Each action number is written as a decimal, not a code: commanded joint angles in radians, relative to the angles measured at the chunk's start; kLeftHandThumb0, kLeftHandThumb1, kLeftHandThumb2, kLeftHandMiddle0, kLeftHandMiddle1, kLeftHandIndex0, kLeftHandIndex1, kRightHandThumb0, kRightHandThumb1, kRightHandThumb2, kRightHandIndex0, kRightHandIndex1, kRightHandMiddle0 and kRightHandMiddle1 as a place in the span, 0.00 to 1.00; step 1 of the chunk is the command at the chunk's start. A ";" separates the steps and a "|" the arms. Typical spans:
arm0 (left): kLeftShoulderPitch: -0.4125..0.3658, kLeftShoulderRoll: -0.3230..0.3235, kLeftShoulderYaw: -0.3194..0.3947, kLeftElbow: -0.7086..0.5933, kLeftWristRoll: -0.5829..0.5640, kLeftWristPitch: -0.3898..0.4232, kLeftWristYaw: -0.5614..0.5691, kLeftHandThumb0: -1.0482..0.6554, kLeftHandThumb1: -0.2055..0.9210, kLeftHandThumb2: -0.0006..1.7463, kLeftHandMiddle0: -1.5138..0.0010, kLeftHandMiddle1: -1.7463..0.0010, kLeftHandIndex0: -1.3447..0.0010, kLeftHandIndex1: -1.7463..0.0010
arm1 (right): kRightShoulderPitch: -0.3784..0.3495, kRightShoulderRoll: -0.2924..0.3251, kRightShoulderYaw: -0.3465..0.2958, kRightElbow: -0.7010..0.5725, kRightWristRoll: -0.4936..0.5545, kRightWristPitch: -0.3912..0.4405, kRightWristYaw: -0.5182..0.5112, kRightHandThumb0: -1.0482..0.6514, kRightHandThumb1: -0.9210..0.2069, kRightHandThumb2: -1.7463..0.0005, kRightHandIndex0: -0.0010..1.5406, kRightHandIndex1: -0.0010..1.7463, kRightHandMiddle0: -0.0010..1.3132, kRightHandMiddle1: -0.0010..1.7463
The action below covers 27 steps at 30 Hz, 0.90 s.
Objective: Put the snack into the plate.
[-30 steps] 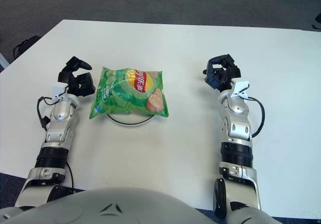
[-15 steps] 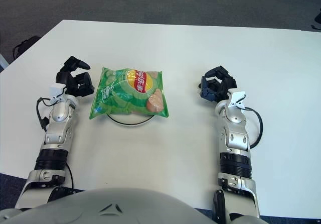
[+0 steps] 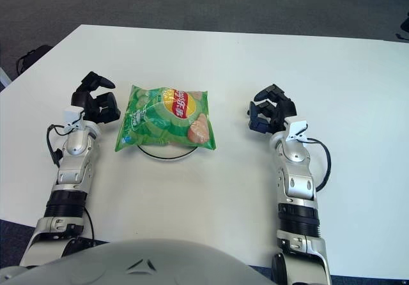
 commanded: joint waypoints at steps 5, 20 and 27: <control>0.091 -0.026 -0.014 0.019 -0.007 0.026 -0.021 0.34 0.49 0.73 0.19 0.00 0.56 0.00 | 0.082 0.072 0.050 0.120 -0.015 -0.086 -0.003 0.61 0.68 0.14 0.44 0.99 0.44 0.99; 0.096 -0.021 -0.013 0.009 -0.040 0.079 -0.069 0.35 0.52 0.71 0.18 0.00 0.58 0.00 | 0.028 0.062 0.046 0.462 0.022 -0.450 0.096 0.61 0.88 0.00 0.57 1.00 0.55 0.97; 0.098 -0.026 -0.015 0.009 -0.042 0.085 -0.069 0.35 0.52 0.71 0.17 0.00 0.58 0.00 | 0.013 0.072 0.034 0.512 0.036 -0.517 0.115 0.61 0.87 0.00 0.57 1.00 0.53 0.99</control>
